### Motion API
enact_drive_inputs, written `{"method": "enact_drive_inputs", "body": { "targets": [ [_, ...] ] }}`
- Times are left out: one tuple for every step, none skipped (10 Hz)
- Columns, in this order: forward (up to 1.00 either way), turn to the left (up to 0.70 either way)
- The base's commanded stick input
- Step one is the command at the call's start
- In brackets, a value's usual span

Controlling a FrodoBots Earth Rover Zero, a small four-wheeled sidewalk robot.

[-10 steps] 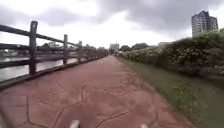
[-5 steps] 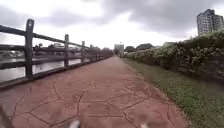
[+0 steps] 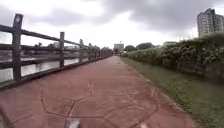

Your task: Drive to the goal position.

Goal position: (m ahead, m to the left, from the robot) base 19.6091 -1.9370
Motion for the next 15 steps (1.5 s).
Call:
{"method": "enact_drive_inputs", "body": {
  "targets": [
    [0.7,0.0],
    [0.7,0.0],
    [0.7,0.0],
    [0.7,0.0],
    [0.7,0.0],
    [0.7,0.0],
    [0.7,0.0],
    [0.7,0.0],
    [0.7,0.0],
    [0.7,0.0],
    [0.7,0.0],
    [0.7,0.0],
    [0.7,0.0],
    [0.7,0.0],
    [0.7,0.0]
  ]
}}
